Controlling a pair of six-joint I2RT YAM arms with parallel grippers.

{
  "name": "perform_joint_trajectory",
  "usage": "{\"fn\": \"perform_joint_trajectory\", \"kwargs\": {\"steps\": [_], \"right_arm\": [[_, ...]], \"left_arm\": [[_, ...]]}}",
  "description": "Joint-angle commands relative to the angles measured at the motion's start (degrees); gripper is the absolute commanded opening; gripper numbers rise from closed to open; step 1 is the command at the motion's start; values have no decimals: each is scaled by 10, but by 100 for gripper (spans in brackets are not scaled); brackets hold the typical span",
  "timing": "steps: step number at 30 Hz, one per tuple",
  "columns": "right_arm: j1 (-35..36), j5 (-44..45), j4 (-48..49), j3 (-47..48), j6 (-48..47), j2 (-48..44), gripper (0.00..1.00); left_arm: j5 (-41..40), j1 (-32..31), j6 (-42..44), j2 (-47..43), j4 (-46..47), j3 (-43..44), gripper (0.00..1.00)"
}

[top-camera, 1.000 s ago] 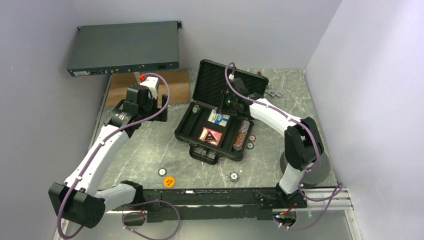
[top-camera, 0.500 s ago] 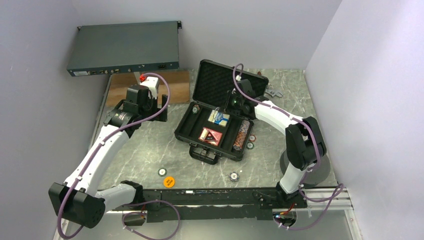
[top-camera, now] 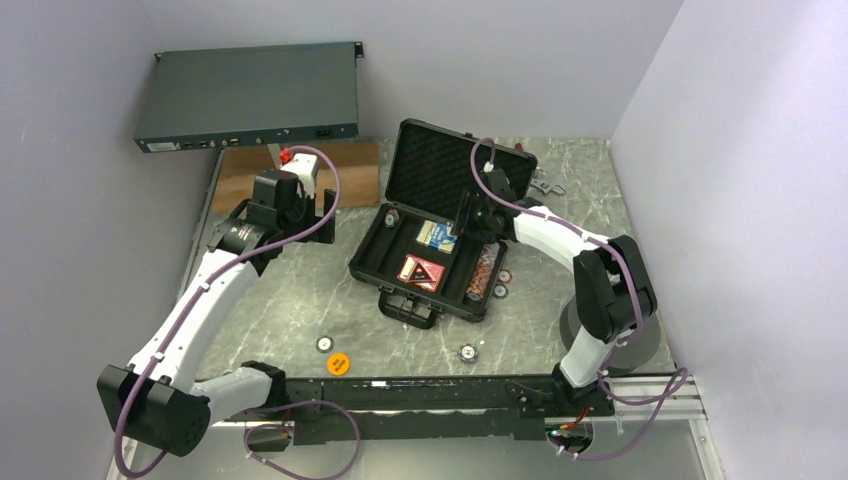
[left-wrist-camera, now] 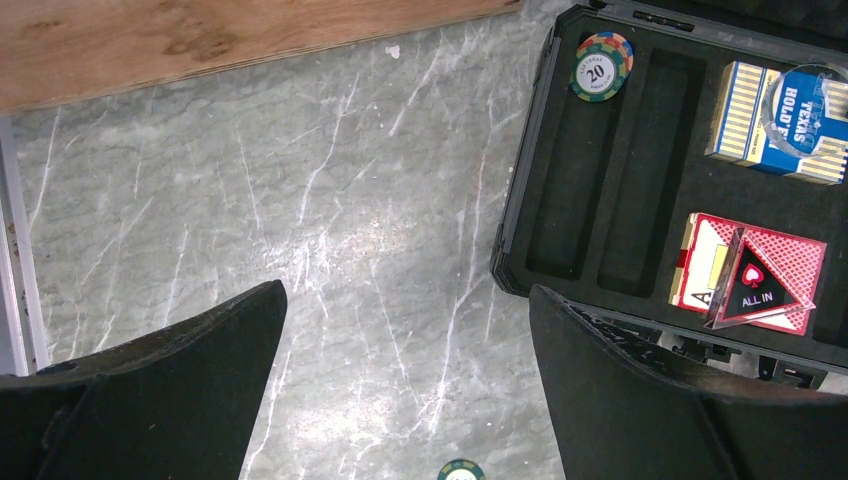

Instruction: Pack up texas hold em set

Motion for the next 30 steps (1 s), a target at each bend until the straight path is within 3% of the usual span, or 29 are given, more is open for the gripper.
{"fn": "perform_joint_trajectory", "kwargs": {"steps": [1, 6, 14, 19, 23, 27, 30], "right_arm": [[-2, 36, -47, -12, -23, -30, 57], [-1, 38, -62, 8, -46, -56, 61], [9, 62, -120, 23, -84, -134, 78], [16, 64, -169, 22, -92, -182, 80], [27, 71, -211, 13, -80, -213, 81], [52, 94, -260, 1, -36, -234, 92], [93, 113, -290, -17, -8, -251, 92]], "left_arm": [[-4, -2, 1, -1, 8, 5, 98], [-7, -2, 1, 0, 7, 7, 98], [-9, -2, 1, -6, 6, 8, 98], [-11, -2, 2, -5, 6, 6, 98], [-14, -2, 1, 1, 4, 8, 97], [-20, -2, 2, -1, 2, 9, 97], [-23, -3, 3, -6, 5, 6, 97]]}}
